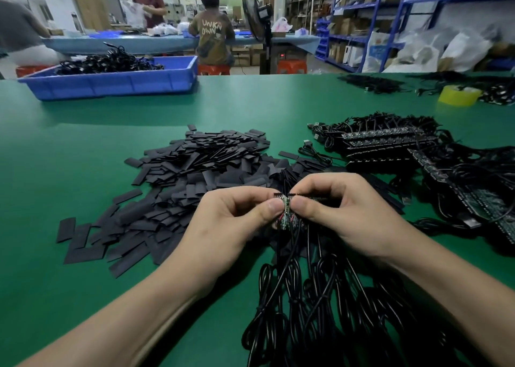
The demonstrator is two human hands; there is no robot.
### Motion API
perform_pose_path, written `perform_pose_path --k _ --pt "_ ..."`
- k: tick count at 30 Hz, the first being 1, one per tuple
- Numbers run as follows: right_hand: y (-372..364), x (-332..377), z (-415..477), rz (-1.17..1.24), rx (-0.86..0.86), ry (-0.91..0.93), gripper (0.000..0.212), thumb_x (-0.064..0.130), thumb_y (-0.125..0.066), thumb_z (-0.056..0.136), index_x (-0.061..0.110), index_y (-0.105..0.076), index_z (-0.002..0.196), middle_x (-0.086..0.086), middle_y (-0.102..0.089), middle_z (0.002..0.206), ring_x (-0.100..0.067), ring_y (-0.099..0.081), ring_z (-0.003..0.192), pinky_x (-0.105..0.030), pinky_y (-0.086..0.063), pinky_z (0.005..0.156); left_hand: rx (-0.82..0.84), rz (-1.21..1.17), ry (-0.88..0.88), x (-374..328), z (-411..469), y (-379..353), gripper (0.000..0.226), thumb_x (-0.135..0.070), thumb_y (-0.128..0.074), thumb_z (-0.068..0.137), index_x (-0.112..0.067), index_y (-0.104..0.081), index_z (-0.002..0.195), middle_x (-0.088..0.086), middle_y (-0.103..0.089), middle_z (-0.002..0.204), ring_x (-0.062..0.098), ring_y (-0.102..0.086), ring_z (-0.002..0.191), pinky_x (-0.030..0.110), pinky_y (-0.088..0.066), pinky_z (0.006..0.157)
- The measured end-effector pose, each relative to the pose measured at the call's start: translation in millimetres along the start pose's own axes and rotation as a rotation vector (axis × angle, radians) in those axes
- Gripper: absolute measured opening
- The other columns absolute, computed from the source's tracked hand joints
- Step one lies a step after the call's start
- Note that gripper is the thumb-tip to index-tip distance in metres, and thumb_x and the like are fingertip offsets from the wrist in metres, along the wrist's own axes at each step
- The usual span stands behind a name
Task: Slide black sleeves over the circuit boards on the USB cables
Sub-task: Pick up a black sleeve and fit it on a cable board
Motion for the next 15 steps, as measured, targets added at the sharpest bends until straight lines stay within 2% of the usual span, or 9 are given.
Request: perform_pose_path --k 2,4,7,9,12,15 --pt "-0.8 0.1 0.7 0.043 0.009 -0.001 0.015 0.034 -0.071 0.085 0.019 -0.076 0.085 0.006 -0.075 0.082 -0.001 -0.067 0.079 -0.016 -0.050 0.077 0.003 -0.030 0.014 1.1 0.4 -0.2 0.030 -0.036 -0.076 0.075 -0.018 -0.082 0.098 0.003 -0.075 0.080 0.013 -0.059 0.069 0.019 -0.048 0.063" --pt "1.1 -0.7 1.6 0.013 0.006 -0.007 0.013 0.031 -0.072 0.088 0.019 -0.075 0.085 0.007 -0.074 0.081 0.000 -0.066 0.078 -0.016 -0.048 0.077 -0.030 -0.093 0.022 1.9 0.6 0.8 0.028 -0.031 -0.077 0.075 -0.015 -0.082 0.097 0.006 -0.077 0.082 0.011 -0.066 0.071 0.017 -0.054 0.066" --pt "12.8 -3.6 0.6 -0.076 -0.032 -0.054 0.013 0.024 -0.071 0.093 0.019 -0.074 0.082 0.009 -0.071 0.078 0.000 -0.063 0.075 -0.019 -0.046 0.076 -0.159 -0.127 -0.005 -0.7 0.1 10.0 0.024 -0.028 -0.076 0.075 -0.012 -0.082 0.092 0.008 -0.078 0.084 0.009 -0.069 0.071 0.017 -0.055 0.066" --pt "19.8 -4.9 -1.8 -0.141 -0.064 -0.102 0.015 0.032 -0.071 0.091 0.023 -0.074 0.079 0.011 -0.070 0.077 0.000 -0.063 0.074 -0.023 -0.045 0.077 -0.250 -0.116 -0.041 -3.8 -1.1 19.0 0.030 -0.033 -0.077 0.073 -0.011 -0.081 0.094 0.009 -0.078 0.086 0.011 -0.069 0.072 0.019 -0.057 0.069" --pt "25.6 1.8 -5.0 -0.467 -0.204 -0.059 0.018 0.047 -0.066 0.086 0.034 -0.078 0.090 0.021 -0.068 0.091 0.003 -0.060 0.097 -0.032 -0.045 0.094 -0.301 -0.060 -0.116 -10.0 -3.2 22.5 0.028 -0.035 -0.078 0.072 -0.015 -0.081 0.093 0.006 -0.079 0.087 0.013 -0.071 0.077 0.023 -0.059 0.076" --pt "6.7 19.2 -5.1 -0.492 -0.196 0.082 0.021 0.046 -0.067 0.093 0.034 -0.078 0.106 0.025 -0.068 0.101 0.001 -0.056 0.112 -0.031 -0.044 0.101 -0.289 0.044 -0.229 -17.3 -4.9 17.5 0.017 -0.032 -0.078 0.074 -0.022 -0.081 0.087 -0.002 -0.078 0.085 0.007 -0.069 0.079 0.019 -0.054 0.075"
Point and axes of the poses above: each hand's wrist, its own z-axis towards the middle knuckle, its own y-axis out of the back of the hand, x = y × z, the point moved 5 cm from there along z, towards the middle knuckle
